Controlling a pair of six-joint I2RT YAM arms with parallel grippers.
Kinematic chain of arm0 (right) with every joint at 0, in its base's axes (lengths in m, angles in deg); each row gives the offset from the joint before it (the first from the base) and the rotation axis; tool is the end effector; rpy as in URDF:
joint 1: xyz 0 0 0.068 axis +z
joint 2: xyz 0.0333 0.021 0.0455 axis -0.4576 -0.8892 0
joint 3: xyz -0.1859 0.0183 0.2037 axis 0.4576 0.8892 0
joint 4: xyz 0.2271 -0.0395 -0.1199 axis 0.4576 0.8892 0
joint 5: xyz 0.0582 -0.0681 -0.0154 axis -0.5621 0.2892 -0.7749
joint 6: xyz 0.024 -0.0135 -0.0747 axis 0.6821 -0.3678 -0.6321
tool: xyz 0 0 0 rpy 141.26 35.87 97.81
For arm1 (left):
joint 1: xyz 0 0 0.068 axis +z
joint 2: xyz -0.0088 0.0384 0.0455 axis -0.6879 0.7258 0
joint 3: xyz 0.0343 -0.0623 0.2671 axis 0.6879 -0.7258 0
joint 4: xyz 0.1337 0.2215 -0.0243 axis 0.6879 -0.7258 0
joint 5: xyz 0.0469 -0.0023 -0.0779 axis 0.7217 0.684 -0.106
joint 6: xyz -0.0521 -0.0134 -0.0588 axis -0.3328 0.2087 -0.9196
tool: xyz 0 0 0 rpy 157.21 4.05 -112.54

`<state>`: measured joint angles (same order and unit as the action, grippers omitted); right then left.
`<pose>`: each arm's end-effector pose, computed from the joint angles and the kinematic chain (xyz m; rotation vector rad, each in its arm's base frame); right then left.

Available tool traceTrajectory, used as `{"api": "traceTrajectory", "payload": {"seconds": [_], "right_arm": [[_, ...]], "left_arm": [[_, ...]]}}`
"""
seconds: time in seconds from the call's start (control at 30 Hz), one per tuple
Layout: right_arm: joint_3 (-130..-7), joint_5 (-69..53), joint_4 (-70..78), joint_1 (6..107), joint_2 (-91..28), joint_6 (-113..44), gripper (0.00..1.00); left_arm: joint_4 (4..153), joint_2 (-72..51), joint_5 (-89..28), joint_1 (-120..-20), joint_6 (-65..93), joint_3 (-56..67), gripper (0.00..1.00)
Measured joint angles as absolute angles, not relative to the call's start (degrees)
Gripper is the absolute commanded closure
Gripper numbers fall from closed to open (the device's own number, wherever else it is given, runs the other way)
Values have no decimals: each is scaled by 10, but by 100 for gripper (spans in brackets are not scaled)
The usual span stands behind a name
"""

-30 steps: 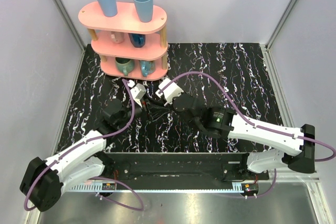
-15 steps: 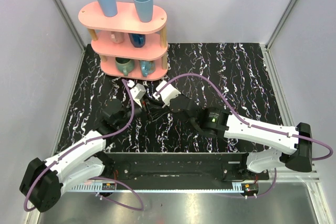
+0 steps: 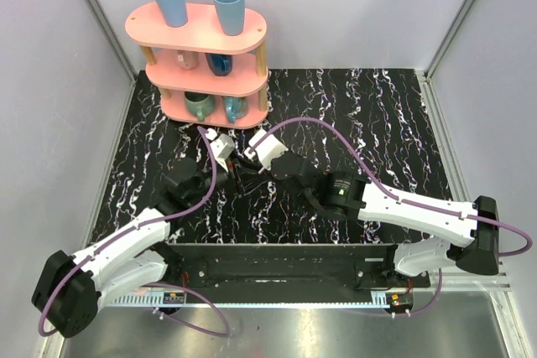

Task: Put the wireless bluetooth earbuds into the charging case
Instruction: Place the earbud in the charging case.

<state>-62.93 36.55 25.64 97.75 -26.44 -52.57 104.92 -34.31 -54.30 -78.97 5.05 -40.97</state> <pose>0.1448 0.2844 0.3466 -0.9593 1.7066 0.0044 0.1675 -0.1641 0.2760 0.6738 1.5257 -1.1887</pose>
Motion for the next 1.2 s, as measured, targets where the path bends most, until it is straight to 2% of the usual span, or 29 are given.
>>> {"api": "traceTrajectory", "payload": {"seconds": [1.2], "right_arm": [[-629, 341, 279, 984, -278, -516, 100]], "left_arm": [[1020, -340, -543, -790, 71, -409, 100]]}}
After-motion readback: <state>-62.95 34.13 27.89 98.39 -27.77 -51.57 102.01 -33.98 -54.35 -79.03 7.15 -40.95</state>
